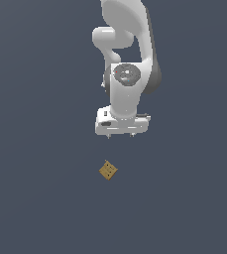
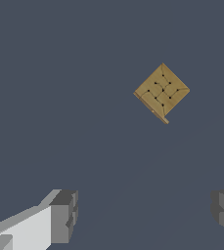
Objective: Pick up the object and move it to a goal position.
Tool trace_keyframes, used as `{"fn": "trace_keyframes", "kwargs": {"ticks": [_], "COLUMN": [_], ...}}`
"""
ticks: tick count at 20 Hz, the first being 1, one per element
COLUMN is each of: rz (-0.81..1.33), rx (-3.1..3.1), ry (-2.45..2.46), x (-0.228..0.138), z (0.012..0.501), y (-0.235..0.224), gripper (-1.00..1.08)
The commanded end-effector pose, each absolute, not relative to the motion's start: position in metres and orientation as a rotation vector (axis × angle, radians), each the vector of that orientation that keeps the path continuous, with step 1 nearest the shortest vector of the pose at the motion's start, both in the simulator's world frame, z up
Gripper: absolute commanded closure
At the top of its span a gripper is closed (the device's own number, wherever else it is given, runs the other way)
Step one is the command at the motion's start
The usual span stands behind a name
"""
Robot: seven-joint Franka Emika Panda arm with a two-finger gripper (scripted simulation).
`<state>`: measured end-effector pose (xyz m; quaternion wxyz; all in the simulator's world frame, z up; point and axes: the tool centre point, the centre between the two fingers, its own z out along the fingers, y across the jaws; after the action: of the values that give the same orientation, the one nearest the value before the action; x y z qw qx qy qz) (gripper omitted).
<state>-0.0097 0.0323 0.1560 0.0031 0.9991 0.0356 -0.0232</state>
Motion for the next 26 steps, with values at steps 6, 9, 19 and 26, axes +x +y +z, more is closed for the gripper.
{"fn": "trace_keyframes", "kwargs": {"ticks": [6,9,19,26], "rz": [-0.054,-0.04,-0.037,-0.033], "rx": [3.142,3.15,3.147,3.131], "ry": [0.156,0.185,0.229,0.369], "x": [-0.006,-0.005,-0.001,0.012], "z": [0.163,0.169,0.167,0.156], "y": [0.053,0.07,0.068,0.059], "gripper": [-0.92,-0.92,-0.92,-0.92]}}
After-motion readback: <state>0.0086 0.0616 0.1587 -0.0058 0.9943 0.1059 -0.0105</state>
